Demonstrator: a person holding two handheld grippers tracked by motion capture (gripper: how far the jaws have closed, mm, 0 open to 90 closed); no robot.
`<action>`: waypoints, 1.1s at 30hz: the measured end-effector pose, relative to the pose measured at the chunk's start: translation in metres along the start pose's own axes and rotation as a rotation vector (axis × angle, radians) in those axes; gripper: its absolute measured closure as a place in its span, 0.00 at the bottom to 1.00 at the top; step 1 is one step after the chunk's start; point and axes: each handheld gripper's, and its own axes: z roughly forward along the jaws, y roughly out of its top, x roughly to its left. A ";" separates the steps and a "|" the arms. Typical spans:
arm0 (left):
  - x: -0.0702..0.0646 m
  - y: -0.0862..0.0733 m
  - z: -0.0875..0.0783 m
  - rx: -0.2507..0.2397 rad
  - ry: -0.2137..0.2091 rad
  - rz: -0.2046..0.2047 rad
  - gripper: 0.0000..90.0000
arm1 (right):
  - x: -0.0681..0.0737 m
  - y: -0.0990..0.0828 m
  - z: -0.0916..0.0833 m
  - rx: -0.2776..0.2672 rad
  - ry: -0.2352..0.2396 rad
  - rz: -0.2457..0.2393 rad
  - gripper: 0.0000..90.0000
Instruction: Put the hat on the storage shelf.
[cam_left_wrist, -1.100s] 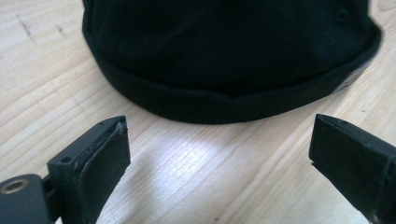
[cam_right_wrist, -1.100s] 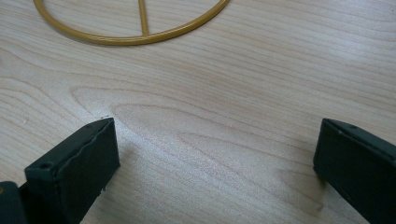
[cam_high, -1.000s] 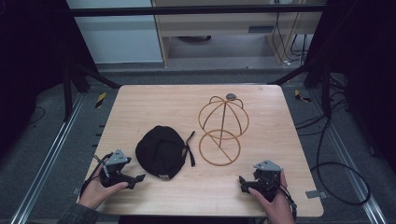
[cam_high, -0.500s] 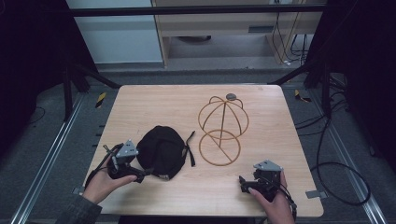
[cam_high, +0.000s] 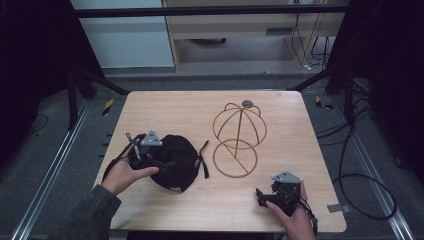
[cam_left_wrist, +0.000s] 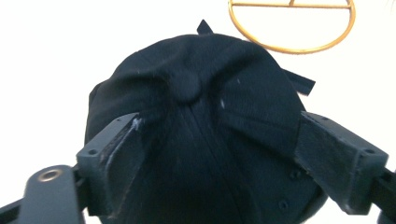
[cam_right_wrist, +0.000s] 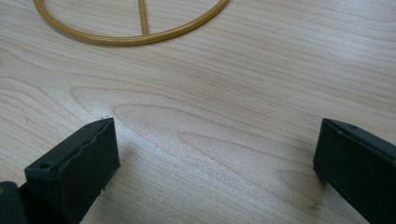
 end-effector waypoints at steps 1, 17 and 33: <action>0.002 0.002 0.002 0.006 -0.001 0.001 0.18 | 0.000 0.000 0.000 0.000 0.000 0.000 0.00; 0.019 0.018 0.020 0.094 -0.046 -0.002 0.62 | 0.000 0.000 0.000 0.001 0.000 0.000 0.00; 0.014 0.017 -0.013 0.013 -0.036 0.026 0.79 | 0.000 0.000 0.000 0.001 0.000 -0.001 0.00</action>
